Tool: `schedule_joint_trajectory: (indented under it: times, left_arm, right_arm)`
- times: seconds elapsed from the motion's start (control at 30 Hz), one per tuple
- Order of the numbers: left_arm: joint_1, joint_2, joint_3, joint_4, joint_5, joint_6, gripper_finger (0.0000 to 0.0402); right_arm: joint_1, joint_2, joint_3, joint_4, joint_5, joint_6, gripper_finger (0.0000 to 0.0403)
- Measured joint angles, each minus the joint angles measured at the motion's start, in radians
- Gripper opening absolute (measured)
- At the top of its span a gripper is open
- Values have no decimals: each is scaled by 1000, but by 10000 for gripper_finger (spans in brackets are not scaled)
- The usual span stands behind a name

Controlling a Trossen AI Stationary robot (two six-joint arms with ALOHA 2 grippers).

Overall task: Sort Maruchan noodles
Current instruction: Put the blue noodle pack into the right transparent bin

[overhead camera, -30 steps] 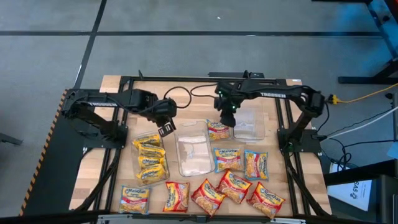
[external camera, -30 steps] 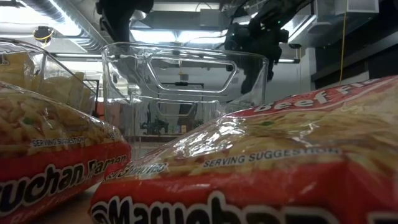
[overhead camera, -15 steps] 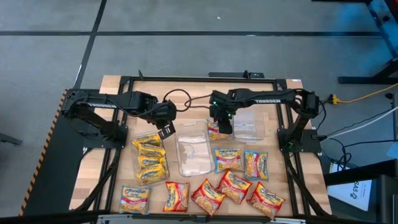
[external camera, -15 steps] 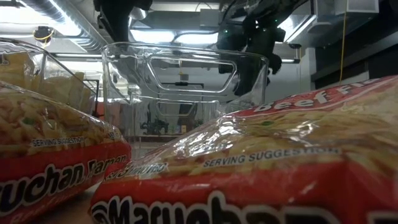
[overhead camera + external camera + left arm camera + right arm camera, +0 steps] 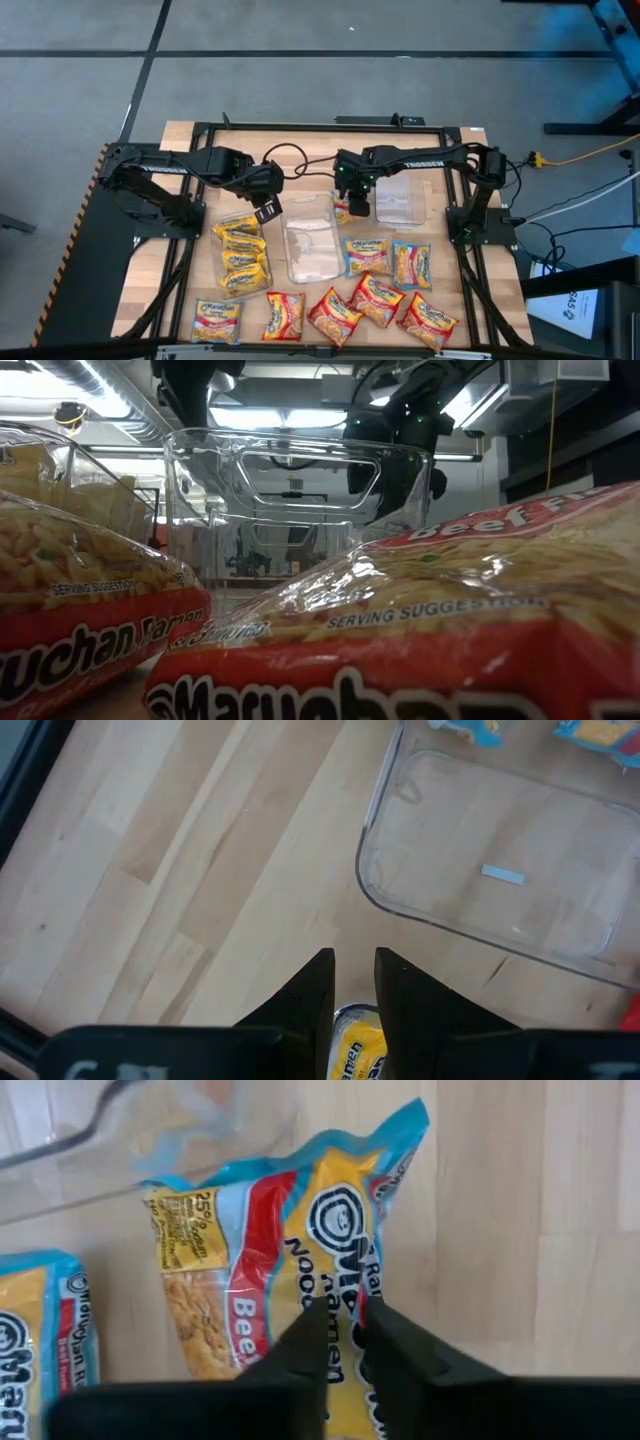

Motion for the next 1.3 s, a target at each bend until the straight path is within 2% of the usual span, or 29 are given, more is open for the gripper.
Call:
schedule_joint_trajectory:
  times: [0.1,0.33,0.53,0.8,1.03,1.17,1.3]
  left_arm:
    - [0,0,0,0,-1,0,69]
    - [0,0,0,0,-2,1,69]
    - [0,0,0,-1,-3,1,69]
    - [-45,0,0,-2,-53,1,69]
    - [-98,0,0,-2,-98,-7,69]
    - [-115,0,0,-2,-116,-25,69]
    - [-120,0,0,-1,-116,-26,69]
  right_arm:
    - [0,0,1,14,3,2,9]
    - [-1,-2,6,16,95,55,2]
    - [0,-4,125,-26,122,42,2]
    - [0,-4,408,-298,315,-29,0]
    - [0,-7,628,-636,440,13,0]
    - [-1,-38,663,-803,471,56,0]
    - [-1,-134,622,-830,443,104,0]
